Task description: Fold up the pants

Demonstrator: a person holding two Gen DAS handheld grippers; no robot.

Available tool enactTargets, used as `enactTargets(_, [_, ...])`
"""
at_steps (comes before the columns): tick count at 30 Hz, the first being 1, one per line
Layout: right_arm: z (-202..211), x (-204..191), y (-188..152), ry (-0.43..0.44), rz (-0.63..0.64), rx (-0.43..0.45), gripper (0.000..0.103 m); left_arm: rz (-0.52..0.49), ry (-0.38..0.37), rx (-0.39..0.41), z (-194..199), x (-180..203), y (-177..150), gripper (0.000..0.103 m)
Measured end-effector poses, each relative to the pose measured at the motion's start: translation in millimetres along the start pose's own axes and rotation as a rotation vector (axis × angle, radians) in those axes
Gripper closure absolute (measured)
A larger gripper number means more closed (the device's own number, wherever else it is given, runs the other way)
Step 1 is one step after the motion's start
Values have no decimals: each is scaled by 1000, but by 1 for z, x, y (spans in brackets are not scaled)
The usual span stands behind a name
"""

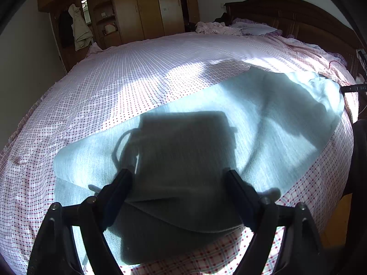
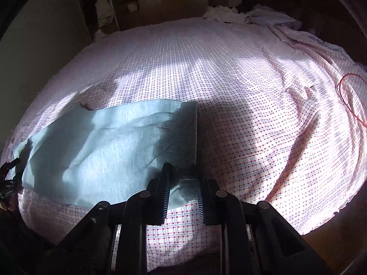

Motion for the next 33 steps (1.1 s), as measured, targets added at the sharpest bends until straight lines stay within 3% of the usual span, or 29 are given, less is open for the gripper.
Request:
enactTargets(4, [-24,7,-14,-59,81,-146,90,0,0,1,0,0,0,16])
enactTargets(12, [-30,13,-18,-66,91,-163,89,3,1,1,-1,-1,0,15])
enactTargets(18, [18,6,-5,-143,50,-26,85,30,-19,11,10,-8,3,15])
enactTargets(23, [26,-50,17,-19,108,47,84,53,-23,-2,21,-27,3,15])
enactTargets(25, [6,-67,15,25,98,11,89,63,1,-9,26,-39,0,15])
enactTargets(26, [-8,-69,10,37,79,-29,103,83,6,-8,29,-46,-2,15])
enactTargets(31, [-66,-54,-32,-57,75,-200,103,226,-3,13,41,-74,-6,15])
enactTargets(33, [-64,-53,-35,-53,68,-184,103,241,-2,7,40,-79,-7,15])
Point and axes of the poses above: each gripper's, at about its wrist camera, not at the fingertips, and z roughly against the way its jaws point, x to its right, y to its top, the point moved 7 cm from there along -z, roughly the way its jaws point, and after that the axes turned 8 degrees about -z, right-handed, at the moved point
